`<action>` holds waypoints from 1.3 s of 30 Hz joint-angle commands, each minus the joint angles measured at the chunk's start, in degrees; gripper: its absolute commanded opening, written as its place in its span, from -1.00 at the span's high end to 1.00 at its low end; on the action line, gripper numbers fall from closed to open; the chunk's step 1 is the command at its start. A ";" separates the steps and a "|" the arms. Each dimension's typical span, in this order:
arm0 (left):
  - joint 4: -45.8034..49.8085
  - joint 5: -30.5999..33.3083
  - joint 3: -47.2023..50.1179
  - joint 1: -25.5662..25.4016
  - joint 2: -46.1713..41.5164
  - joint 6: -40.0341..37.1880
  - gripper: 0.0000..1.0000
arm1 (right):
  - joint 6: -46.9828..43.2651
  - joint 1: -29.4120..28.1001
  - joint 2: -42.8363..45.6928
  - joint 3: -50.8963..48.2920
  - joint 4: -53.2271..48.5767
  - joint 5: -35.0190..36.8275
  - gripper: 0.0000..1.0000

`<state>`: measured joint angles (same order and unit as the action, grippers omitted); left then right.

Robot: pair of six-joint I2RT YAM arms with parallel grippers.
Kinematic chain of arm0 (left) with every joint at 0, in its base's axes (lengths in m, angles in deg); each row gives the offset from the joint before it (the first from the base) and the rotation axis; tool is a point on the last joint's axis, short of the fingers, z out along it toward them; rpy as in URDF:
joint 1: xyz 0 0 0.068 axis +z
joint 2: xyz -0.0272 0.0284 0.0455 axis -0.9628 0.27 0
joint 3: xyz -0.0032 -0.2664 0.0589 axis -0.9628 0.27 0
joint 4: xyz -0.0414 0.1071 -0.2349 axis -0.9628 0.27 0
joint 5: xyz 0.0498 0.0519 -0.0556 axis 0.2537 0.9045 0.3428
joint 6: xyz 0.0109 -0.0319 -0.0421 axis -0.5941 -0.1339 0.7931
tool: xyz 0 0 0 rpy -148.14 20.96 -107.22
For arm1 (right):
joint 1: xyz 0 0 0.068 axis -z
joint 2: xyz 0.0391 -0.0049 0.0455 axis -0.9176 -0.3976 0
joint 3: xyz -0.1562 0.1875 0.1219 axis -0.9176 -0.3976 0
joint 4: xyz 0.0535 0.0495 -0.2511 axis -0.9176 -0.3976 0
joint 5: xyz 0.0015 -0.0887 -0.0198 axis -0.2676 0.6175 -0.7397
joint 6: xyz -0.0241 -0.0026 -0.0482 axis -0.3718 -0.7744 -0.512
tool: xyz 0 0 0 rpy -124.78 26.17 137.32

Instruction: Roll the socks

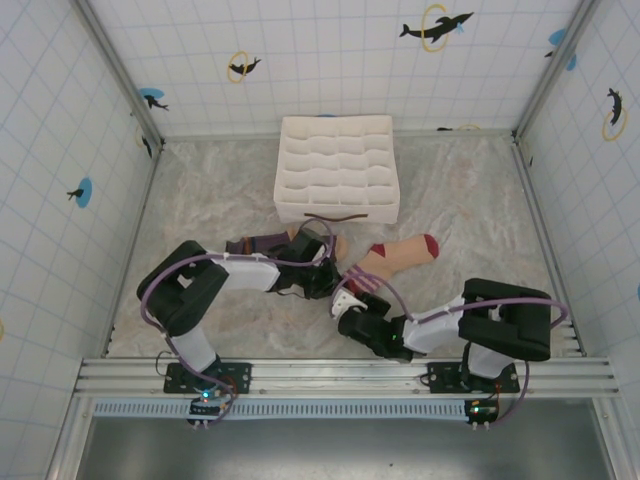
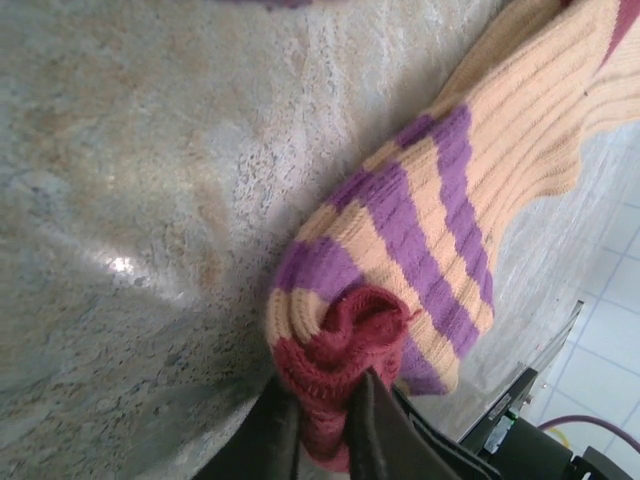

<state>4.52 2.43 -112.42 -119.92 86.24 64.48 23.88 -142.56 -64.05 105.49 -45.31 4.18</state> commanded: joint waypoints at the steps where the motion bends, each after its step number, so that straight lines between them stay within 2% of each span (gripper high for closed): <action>1: 1.01 -0.36 0.93 0.46 -2.74 0.28 0.29 | 3.96 2.45 1.76 -2.32 0.12 -7.00 1.00; 3: 2.15 0.41 0.77 0.66 -3.90 -0.23 -0.21 | 5.52 4.29 3.42 -3.17 0.29 -11.10 1.00; 4: 2.85 1.03 0.66 0.76 -4.60 -0.62 -0.33 | 6.55 5.56 4.29 -3.53 0.32 -13.89 1.00; 7: 3.64 2.72 0.83 1.24 -6.86 -1.29 -0.53 | 9.70 9.90 6.49 -4.58 0.23 -22.29 1.00; 11: 3.08 4.88 0.80 1.57 -9.37 -2.78 -0.62 | 13.92 16.32 8.34 -5.69 0.39 -34.66 1.00; 15: 1.80 6.80 1.35 1.55 -10.71 -3.78 -0.61 | 17.89 22.15 9.54 -6.87 1.79 -44.11 1.00; 20: -2.98 5.86 3.38 1.55 -10.19 -2.07 -0.55 | 24.68 29.93 9.35 -8.63 6.14 -57.03 1.00; 27: -7.91 5.10 4.40 1.55 -8.01 -0.45 -0.39 | 35.54 39.09 10.07 -12.11 14.53 -69.53 1.00; 33: -10.13 5.62 3.00 0.38 -6.12 -0.65 -0.22 | 47.47 47.24 6.43 -12.85 20.05 -77.91 1.00; 39: -11.26 6.22 1.64 -1.30 -3.26 -0.96 -0.18 | 56.99 52.50 2.97 -11.72 19.80 -80.24 1.00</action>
<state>-4.97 7.67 -109.03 -120.48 81.54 63.65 73.74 -91.50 -59.53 93.80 -25.77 -73.37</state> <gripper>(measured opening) 0.591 0.081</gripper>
